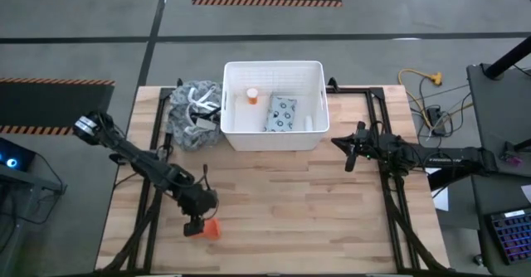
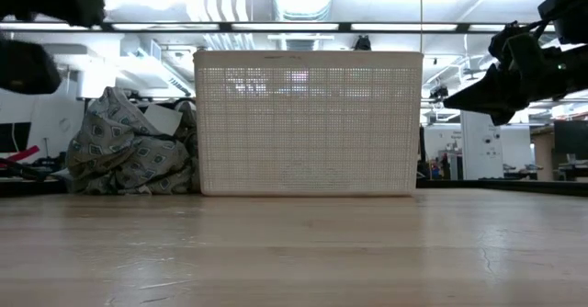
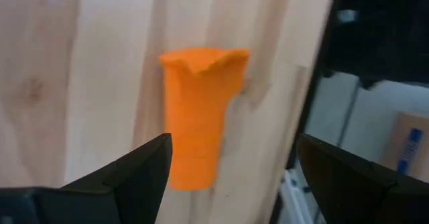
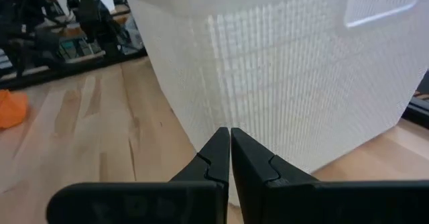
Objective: Pick & place medical supplies in basket/bin
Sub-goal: Put the orange bandage into the white bin
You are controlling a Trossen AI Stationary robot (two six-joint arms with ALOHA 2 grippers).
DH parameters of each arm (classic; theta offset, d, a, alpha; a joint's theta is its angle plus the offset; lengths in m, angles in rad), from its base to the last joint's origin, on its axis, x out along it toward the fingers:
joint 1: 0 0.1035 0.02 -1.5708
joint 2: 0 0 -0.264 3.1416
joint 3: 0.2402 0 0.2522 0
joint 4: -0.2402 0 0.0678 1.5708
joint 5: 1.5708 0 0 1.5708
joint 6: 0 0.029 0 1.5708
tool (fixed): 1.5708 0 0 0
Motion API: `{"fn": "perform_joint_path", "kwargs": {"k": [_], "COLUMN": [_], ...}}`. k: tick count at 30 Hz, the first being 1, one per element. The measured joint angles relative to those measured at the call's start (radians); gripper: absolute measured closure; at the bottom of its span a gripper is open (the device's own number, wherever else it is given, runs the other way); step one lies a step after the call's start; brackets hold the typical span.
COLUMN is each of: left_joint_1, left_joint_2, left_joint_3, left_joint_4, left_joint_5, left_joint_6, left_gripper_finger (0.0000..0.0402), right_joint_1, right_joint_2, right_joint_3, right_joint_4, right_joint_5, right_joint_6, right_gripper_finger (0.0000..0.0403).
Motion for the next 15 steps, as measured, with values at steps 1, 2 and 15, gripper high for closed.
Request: {"fn": "perform_joint_path", "kwargs": {"k": [1,2,15], "left_joint_1": [-0.013,-0.024,-0.089], "left_joint_2": [0.000,0.000,0.033], "left_joint_3": [-0.007,-0.013,0.017], "left_joint_4": [0.000,0.000,0.036], "left_joint_5": [-0.022,-0.040,-0.196], "left_joint_6": [-0.021,-0.035,-0.001], "left_gripper_finger": [0.0098,0.0098,0.0098], "right_joint_1": [0.000,0.000,0.000], "right_joint_2": [0.000,0.000,0.000], "right_joint_3": [0.000,0.000,0.000], "right_joint_4": [-0.007,-0.012,-0.014], "right_joint_5": [0.000,0.000,0.000], "right_joint_6": [0.000,0.002,0.000], "right_gripper_finger": [0.0394,0.0394,0.0394]}}
